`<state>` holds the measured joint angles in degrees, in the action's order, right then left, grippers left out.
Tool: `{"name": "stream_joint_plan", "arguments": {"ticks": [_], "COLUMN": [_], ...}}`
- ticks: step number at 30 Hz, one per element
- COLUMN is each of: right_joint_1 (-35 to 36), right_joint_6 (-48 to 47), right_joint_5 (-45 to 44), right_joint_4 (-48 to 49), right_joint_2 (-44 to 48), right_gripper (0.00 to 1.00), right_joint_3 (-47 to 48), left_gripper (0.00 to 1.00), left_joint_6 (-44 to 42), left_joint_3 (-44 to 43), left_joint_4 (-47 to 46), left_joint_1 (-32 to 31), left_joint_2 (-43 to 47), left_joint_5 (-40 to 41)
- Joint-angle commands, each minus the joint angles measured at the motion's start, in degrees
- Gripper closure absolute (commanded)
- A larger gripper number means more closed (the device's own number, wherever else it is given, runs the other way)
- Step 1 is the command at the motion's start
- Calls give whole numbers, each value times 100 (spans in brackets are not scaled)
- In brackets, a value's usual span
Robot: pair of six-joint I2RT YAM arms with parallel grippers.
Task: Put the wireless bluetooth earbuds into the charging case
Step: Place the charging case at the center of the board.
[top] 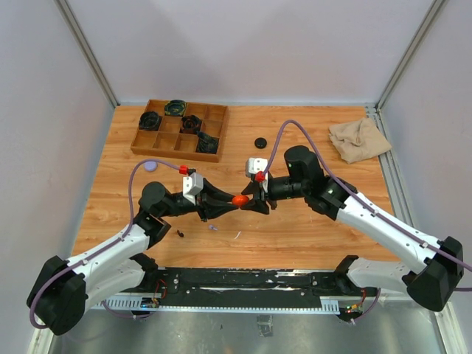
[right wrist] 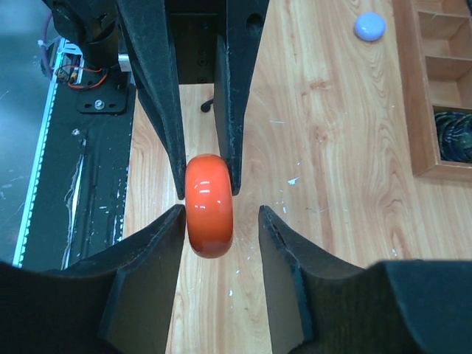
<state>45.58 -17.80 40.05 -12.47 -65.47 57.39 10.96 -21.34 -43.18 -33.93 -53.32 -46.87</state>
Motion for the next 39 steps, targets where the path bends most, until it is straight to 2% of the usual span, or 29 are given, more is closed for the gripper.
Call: {"name": "stream_joint_plan", "arguments": {"ticks": [1,5,10,13,17,20,23,26,32,35,39], "right_joint_1": [-134,-207,-370,-459,-655,-962,-1345,-1728,-2627,-3039,-3578], "right_joint_6": [33,29,174,293,604,1020,1571,2039,3086,3370,3609], "right_joint_5": [349,503,695,778,799,819,668,322,-476,-681,-804], "right_joint_4": [-218,-288,-286,-284,-194,-62,151,241,271,284,302], "right_joint_2": [-106,-137,-78,-33,54,177,366,516,673,719,693], "right_gripper": [57,72,85,90,94,95,95,95,95,95,94], "right_joint_3": [129,126,99,73,-33,-250,-587,-951,-1640,-2016,-2376], "left_gripper": [100,100,97,86,63,46,36,30,20,16,9], "left_joint_6": [-11,2,10,41,112,170,296,432,678,854,1047], "left_joint_3": [-177,-195,-182,-179,-145,-133,-178,-353,-1250,-1747,-2162], "left_joint_4": [-94,-104,-104,-103,-92,138,494,1270,3596,4603,5371], "left_joint_1": [1,1,1,1,1,1,1,1,1,-2,89], "left_joint_2": [10,-6,-54,-102,-89,18,172,311,151,-44,-178], "left_joint_5": [-157,-163,-101,-17,261,819,1368,2291,4353,4899,5109]}}
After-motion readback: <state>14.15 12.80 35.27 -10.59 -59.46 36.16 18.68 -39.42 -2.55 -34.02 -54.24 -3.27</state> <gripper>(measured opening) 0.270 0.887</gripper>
